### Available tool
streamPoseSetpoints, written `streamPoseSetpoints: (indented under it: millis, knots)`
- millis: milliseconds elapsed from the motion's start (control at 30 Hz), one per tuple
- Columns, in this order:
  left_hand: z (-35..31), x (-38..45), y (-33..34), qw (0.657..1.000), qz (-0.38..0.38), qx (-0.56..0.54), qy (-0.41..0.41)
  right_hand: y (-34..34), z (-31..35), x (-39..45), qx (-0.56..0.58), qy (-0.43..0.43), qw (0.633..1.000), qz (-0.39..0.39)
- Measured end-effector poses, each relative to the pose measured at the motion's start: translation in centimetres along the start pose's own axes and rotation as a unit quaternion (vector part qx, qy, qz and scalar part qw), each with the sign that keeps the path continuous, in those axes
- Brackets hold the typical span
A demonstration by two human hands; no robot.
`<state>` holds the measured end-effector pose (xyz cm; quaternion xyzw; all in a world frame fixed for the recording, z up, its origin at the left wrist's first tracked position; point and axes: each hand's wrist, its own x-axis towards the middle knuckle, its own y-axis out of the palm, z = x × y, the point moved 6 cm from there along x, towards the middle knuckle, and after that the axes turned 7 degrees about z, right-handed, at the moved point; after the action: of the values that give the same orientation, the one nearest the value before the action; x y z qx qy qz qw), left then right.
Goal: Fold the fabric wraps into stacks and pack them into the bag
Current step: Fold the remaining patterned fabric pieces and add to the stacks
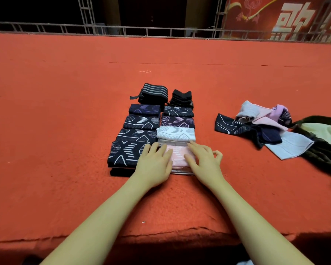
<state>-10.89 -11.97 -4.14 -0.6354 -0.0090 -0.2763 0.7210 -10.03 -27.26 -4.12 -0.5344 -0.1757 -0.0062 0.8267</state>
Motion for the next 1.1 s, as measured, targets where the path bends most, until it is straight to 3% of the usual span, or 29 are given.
streamPoseSetpoints:
  millis: [200,300,633,867,967,1100]
  knots:
    - [-0.1,-0.2,0.1,0.998,0.057,-0.018,-0.011,3.0,0.3,-0.8,-0.027,0.007,0.993,0.115]
    - [-0.2,-0.2,-0.1,0.998,0.050,-0.019,-0.017,3.1,0.1,-0.9,-0.009,0.009,0.991,0.131]
    - [-3.9,3.0,-2.4,0.998,-0.028,-0.063,0.010,-1.1,-3.2,-1.1,0.100,0.040,0.994,-0.024]
    - [-11.2,8.6,-1.5,0.988,0.044,-0.137,0.055,-4.7,-12.2,-0.9,0.054,0.132,0.986,-0.083]
    - [-14.4,10.8,-0.4,0.976,0.050,-0.208,0.049,-5.6,-16.3,-0.8,0.015,0.179,0.979,-0.093]
    - [-17.5,13.7,2.4,0.965,0.116,-0.230,0.039,-6.6,-19.9,-0.2,0.003,0.228,0.966,-0.120]
